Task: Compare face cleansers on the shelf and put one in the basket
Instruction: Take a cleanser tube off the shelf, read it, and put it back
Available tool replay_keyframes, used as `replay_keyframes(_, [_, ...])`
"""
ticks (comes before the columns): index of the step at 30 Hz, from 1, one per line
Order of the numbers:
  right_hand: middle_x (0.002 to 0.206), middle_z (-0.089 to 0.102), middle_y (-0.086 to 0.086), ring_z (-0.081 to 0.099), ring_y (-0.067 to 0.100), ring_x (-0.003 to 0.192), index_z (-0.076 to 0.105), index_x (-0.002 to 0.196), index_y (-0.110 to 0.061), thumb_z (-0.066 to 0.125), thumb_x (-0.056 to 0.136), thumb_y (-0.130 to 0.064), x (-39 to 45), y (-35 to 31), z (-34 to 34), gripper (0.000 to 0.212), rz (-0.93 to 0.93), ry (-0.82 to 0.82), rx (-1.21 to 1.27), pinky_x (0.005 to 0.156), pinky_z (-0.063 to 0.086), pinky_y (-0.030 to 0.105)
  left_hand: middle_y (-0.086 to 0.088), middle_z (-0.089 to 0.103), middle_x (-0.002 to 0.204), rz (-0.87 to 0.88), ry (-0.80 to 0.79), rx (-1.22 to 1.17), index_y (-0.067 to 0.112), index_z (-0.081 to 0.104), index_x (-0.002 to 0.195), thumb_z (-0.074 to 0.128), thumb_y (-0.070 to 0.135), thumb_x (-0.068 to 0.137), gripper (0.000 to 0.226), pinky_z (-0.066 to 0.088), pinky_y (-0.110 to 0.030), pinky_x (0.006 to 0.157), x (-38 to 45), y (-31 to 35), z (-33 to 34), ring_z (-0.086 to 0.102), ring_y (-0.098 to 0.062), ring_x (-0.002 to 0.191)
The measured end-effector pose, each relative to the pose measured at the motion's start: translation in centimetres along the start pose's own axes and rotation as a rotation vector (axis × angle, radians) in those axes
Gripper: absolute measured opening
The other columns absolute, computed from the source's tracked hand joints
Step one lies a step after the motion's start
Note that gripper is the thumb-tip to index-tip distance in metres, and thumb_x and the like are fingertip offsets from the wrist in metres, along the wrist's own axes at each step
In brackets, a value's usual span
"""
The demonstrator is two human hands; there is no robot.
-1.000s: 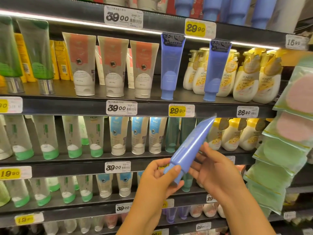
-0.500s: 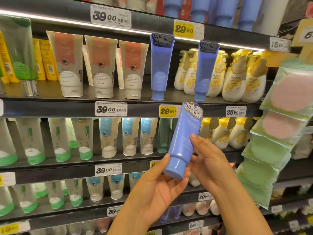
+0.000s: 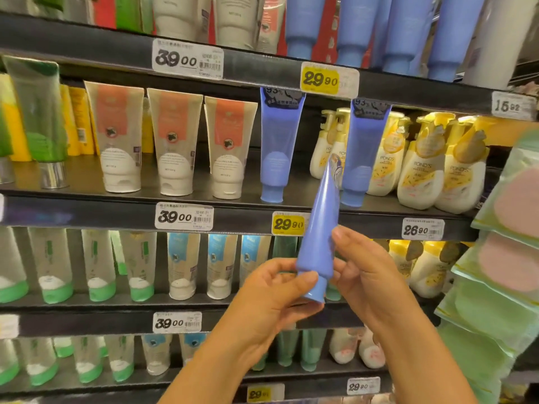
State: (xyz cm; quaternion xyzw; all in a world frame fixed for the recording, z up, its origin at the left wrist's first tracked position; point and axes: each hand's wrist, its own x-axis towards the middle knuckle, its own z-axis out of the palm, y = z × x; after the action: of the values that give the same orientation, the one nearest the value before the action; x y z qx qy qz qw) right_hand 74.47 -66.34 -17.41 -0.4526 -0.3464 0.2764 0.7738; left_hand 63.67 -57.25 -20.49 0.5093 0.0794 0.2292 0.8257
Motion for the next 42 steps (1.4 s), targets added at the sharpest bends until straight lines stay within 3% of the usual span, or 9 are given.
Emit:
replay_keyframes(9, [0.092,0.074,0.000,0.071,0.017,0.087,0.064,0.107,-0.015,0.071,0.064,-0.024,5.5,-1.7,-0.7,0.044,-0.136,-0.027,-0.093,0.068,0.057,0.027,-0.006,0.072,0.089,0.127,0.041,0.237,0.005,0.062,0.107,0.061,0.004,0.083,0.023,0.055,-0.023,0.069,4.5,3.2,1.3,0.069,-0.012,0.082])
replay_keyframes(14, [0.096,0.074,0.003,0.071,0.017,0.089,0.066,0.107,-0.016,0.075,0.059,-0.032,8.3,-2.6,-1.3,0.051,-0.197,-0.061,-0.089,0.069,0.056,0.026,-0.010,0.072,0.103,0.182,0.056,0.379,0.010,0.066,0.106,0.069,0.015,0.076,0.030,0.055,-0.022,0.075,6.8,5.8,1.4,0.068,-0.015,0.092])
replay_keyframes(19, [0.099,0.074,0.003,0.069,0.018,0.093,0.064,0.113,-0.016,0.074,0.062,-0.029,10.1,-3.0,-1.5,0.054,-0.247,-0.049,-0.137,0.079,0.056,0.035,-0.003,0.069,0.088,0.441,0.339,0.484,0.017,0.067,0.090,0.071,0.012,0.076,0.015,0.057,-0.026,0.079,8.3,7.8,0.4,0.066,-0.009,0.080])
replay_keyframes(23, [0.087,0.073,-0.016,0.069,-0.001,0.078,0.058,0.115,-0.019,0.069,0.078,-0.007,11.1,-3.4,-1.1,0.040,-0.326,-0.004,-0.215,0.062,0.052,0.014,-0.001,0.067,0.089,0.574,0.510,0.577,0.018,0.064,0.091,0.069,0.009,0.080,0.015,0.055,-0.033,0.080,9.0,7.3,-0.4,0.066,-0.010,0.076])
replay_keyframes(27, [0.092,0.069,-0.015,0.067,-0.004,0.079,0.049,0.123,-0.025,0.068,0.081,-0.008,11.7,-3.0,-0.8,0.049,-0.380,0.048,-0.306,0.060,0.051,0.011,0.004,0.068,0.089,0.640,0.579,0.732,0.029,0.059,0.088,0.071,0.010,0.080,0.024,0.048,-0.008,0.063,9.6,6.7,-0.7,0.064,-0.001,0.072])
replay_keyframes(32, [0.102,0.057,-0.022,0.064,-0.005,0.085,0.044,0.102,-0.047,0.070,0.081,-0.012,12.6,-2.3,-0.4,0.049,-0.439,0.093,-0.430,0.066,0.051,0.011,0.010,0.066,0.095,0.636,0.562,0.836,0.038,0.051,0.094,0.073,0.011,0.078,0.038,0.047,-0.004,0.064,10.2,6.8,-0.5,0.066,-0.002,0.083])
replay_keyframes(36, [0.117,0.055,-0.009,0.060,0.007,0.101,0.042,0.116,-0.044,0.071,0.080,-0.016,12.9,-1.7,-0.2,0.053,-0.470,0.155,-0.530,0.084,0.052,0.026,0.018,0.064,0.092,0.612,0.534,0.883,0.043,0.044,0.098,0.073,0.016,0.078,0.045,0.050,-0.008,0.066,10.8,7.2,-0.4,0.065,0.006,0.076])
replay_keyframes(39, [0.126,0.052,0.000,0.056,0.016,0.111,0.041,0.133,-0.025,0.071,0.081,-0.019,13.0,-1.5,0.0,0.061,-0.468,0.193,-0.587,0.095,0.048,0.042,0.018,0.063,0.091,0.589,0.512,0.890,0.037,0.041,0.106,0.073,0.017,0.078,0.047,0.051,-0.009,0.064,11.4,7.3,-0.5,0.064,0.009,0.069])
replay_keyframes(42, [0.129,0.051,0.000,0.052,0.019,0.117,0.038,0.138,-0.020,0.071,0.081,-0.021,13.0,-1.4,-0.1,0.066,-0.478,0.217,-0.645,0.099,0.045,0.044,0.015,0.064,0.093,0.568,0.508,0.879,0.037,0.044,0.105,0.074,0.019,0.077,0.045,0.050,-0.008,0.061,11.8,7.2,-0.7,0.064,0.009,0.068])
